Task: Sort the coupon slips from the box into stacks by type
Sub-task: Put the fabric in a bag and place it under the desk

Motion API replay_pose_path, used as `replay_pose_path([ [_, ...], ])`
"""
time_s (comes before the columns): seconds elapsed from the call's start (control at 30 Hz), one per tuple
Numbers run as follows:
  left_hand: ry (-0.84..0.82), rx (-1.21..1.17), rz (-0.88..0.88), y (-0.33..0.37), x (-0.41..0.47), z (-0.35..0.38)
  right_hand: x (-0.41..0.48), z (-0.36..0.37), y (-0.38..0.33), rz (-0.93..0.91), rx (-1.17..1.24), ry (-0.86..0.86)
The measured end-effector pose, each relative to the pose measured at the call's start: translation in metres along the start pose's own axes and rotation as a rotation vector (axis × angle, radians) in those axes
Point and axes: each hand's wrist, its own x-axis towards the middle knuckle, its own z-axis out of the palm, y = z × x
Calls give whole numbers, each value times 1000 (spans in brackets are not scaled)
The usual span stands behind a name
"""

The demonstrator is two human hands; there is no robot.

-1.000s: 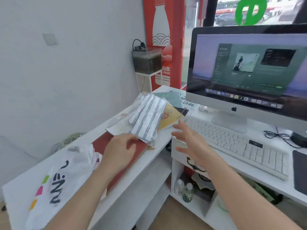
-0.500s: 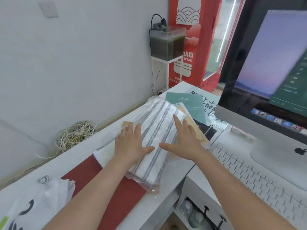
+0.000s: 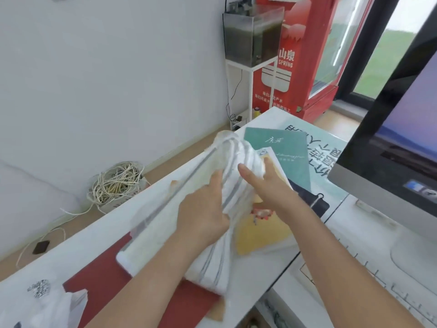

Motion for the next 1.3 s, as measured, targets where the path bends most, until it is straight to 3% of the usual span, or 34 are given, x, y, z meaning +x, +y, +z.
replay_pose_path([
  [0.07, 52, 80, 135, 20, -4, -2, -7, -3, -10, -57, 29, 23],
  [0.13, 40, 72, 246, 35, -6, -3, -7, -6, -18, -111, -88, 91],
  [0.23, -172, -335, 333, 38, 0, -6, 1, -15, -20, -116, -396, 170],
  [0.3, -159, -426, 392, 30, 4, -15, 5, -22, -18, -117, -524, 188],
  [0.4, 278, 22, 385, 4, 24, -21, 8, -27, -9, -111, -582, 229],
  [0.43, 227, 167, 260, -7, 30, -24, 8, -29, -6, -116, -571, 248],
  [0.5, -69, 231, -1, -31, 41, -28, 8, -32, 0, -134, -513, 275],
  [0.57, -252, 69, -100, -46, 45, -27, 8, -36, 4, -134, -387, 314],
  [0.67, -61, -107, -59, -44, 39, -38, 7, -35, -1, -155, -58, 386],
  [0.77, 138, -135, -61, -23, 33, -64, -6, -19, -20, -230, 2, 395],
  [0.87, 286, -18, 63, 6, 15, -71, -29, -1, -41, -253, 290, -10],
  [0.93, 226, -14, 190, 23, -1, -61, -32, 4, -44, -251, 400, -151],
  [1.0, 35, -119, 253, 29, -9, -49, -22, 6, -37, -254, 389, -25],
  [1.07, -127, -374, 255, 24, -9, -43, -14, 8, -28, -237, 371, 156],
  [1.13, 32, -583, 139, 10, -3, -43, -7, 5, -16, -236, 398, 169],
  [1.2, 293, -546, 1, -7, 9, -46, -4, -4, -9, -252, 458, 103],
  [1.23, 253, -551, -58, -15, 13, -44, -5, -9, -9, -269, 507, 45],
  [1.3, -52, -822, -110, -22, 14, -35, -6, -13, -14, -318, 612, -59],
])
